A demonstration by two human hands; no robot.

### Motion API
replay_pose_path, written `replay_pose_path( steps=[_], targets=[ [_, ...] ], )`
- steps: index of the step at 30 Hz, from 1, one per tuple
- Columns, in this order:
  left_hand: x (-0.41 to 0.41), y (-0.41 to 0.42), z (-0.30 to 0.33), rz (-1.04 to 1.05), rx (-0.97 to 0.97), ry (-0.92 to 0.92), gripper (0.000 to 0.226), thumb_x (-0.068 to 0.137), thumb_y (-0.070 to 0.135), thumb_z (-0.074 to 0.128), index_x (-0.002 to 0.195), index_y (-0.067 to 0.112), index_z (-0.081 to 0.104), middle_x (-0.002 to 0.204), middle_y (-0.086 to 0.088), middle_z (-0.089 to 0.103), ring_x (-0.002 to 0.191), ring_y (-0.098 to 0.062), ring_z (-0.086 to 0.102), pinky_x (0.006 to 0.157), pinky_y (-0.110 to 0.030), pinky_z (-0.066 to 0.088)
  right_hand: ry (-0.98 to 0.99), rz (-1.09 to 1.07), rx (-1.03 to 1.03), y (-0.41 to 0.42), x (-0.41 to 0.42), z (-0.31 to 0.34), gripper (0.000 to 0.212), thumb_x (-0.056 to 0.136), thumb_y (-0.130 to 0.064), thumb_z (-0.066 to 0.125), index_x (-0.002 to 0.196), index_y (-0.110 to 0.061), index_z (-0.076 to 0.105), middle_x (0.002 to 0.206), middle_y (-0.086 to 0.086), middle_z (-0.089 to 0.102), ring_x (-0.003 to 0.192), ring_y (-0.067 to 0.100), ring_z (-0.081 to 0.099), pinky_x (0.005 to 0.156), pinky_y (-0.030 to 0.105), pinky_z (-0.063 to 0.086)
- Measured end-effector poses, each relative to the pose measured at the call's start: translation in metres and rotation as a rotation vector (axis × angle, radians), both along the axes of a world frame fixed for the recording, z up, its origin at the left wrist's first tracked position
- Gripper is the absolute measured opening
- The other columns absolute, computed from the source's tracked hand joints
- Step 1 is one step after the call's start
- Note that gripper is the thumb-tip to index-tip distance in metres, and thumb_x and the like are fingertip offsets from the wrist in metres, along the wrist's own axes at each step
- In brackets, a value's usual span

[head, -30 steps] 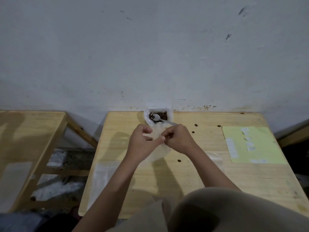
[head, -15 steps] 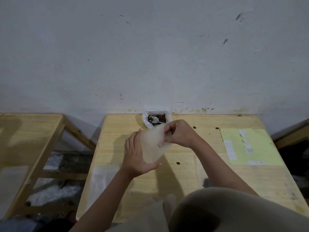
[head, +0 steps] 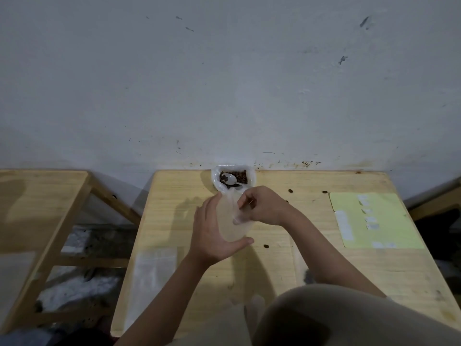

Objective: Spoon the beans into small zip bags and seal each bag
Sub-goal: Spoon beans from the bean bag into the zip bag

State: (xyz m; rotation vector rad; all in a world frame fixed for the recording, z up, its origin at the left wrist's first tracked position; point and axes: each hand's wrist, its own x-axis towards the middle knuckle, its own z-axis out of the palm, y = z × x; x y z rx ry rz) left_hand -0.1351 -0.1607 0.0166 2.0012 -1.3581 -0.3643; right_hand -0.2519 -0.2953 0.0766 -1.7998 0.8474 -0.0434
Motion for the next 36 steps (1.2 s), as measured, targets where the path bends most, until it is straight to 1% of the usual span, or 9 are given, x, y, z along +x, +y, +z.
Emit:
replay_pose_path(
  steps=[4,6,11,15,19,25,27,31,36],
  targets=[
    [0.000,-0.009,0.000,0.034,-0.006,0.063,0.117,0.049,0.074,0.071,0.141,0.013,0.033,0.125,0.011,0.034,0.118,-0.012,0.038,0.096,-0.033,0.041,-0.115,-0.115,0.063,-0.002,-0.002,-0.014,0.004,0.079,-0.005,0.071,0.077,-0.007,0.068,0.074,-0.004,0.066,0.061,-0.002,0.057,0.063,0.018,0.047],
    [0.006,-0.011,-0.006,0.057,0.038,0.038,0.118,0.046,0.077,0.069,0.141,0.015,0.034,0.120,0.012,0.032,0.110,-0.009,0.036,0.094,-0.034,0.039,-0.182,-0.311,0.047,-0.005,-0.002,-0.027,0.011,0.079,-0.012,0.073,0.076,-0.003,0.068,0.074,0.002,0.068,0.064,0.005,0.060,0.063,0.023,0.050],
    [0.025,-0.017,-0.021,0.129,0.231,-0.040,0.124,0.038,0.085,0.061,0.140,0.017,0.037,0.124,0.003,0.041,0.113,-0.017,0.039,0.093,-0.037,0.037,0.020,-0.728,-0.191,-0.026,-0.002,-0.064,0.026,0.084,-0.029,0.068,0.102,-0.012,0.061,0.100,0.001,0.059,0.083,0.017,0.060,0.069,0.025,0.042],
    [0.038,-0.027,-0.030,0.131,0.341,-0.064,0.132,0.037,0.088,0.057,0.143,0.017,0.029,0.135,0.000,0.036,0.122,-0.020,0.034,0.099,-0.041,0.034,0.120,-0.690,0.035,-0.040,0.009,-0.079,0.041,0.086,-0.028,0.066,0.118,-0.010,0.048,0.089,0.003,0.061,0.077,0.018,0.063,0.065,0.031,0.050],
    [0.047,-0.039,-0.034,0.115,0.429,-0.078,0.136,0.038,0.090,0.052,0.148,0.019,0.018,0.141,0.000,0.030,0.126,-0.022,0.028,0.102,-0.042,0.031,-0.079,-0.835,0.237,-0.048,0.029,-0.086,0.032,0.083,-0.017,0.069,0.110,-0.007,0.055,0.089,0.016,0.067,0.063,0.020,0.065,0.066,0.035,0.057],
    [0.056,-0.057,-0.034,0.025,0.508,-0.038,0.136,0.040,0.087,0.060,0.149,0.026,0.007,0.139,0.003,0.032,0.123,-0.021,0.028,0.099,-0.040,0.033,-0.365,-0.891,0.433,-0.060,0.054,-0.080,0.015,0.090,-0.016,0.062,0.097,-0.003,0.062,0.080,0.008,0.064,0.065,0.019,0.064,0.064,0.032,0.057],
    [0.056,-0.061,-0.034,0.011,0.521,-0.025,0.132,0.046,0.081,0.068,0.149,0.025,0.007,0.142,0.004,0.030,0.125,-0.021,0.026,0.102,-0.039,0.031,-0.315,-0.864,0.318,-0.064,0.057,-0.084,0.016,0.094,-0.019,0.057,0.093,-0.005,0.063,0.078,0.006,0.065,0.066,0.018,0.064,0.068,0.035,0.056],
    [0.057,-0.064,-0.036,-0.013,0.522,-0.027,0.133,0.047,0.082,0.067,0.150,0.025,0.004,0.146,0.005,0.026,0.127,-0.021,0.026,0.103,-0.040,0.032,-0.216,-0.696,-0.197,-0.060,0.045,-0.088,0.018,0.096,-0.020,0.049,0.090,-0.015,0.065,0.073,0.000,0.066,0.070,0.020,0.066,0.069,0.034,0.054],
    [0.056,-0.065,-0.034,-0.024,0.484,-0.009,0.130,0.048,0.078,0.070,0.149,0.024,0.009,0.147,0.007,0.026,0.126,-0.021,0.027,0.102,-0.040,0.032,-0.336,-0.619,-0.701,-0.047,0.024,-0.089,0.021,0.090,-0.008,0.048,0.098,-0.001,0.065,0.078,0.010,0.063,0.065,0.018,0.057,0.057,0.021,0.046]
  ],
)
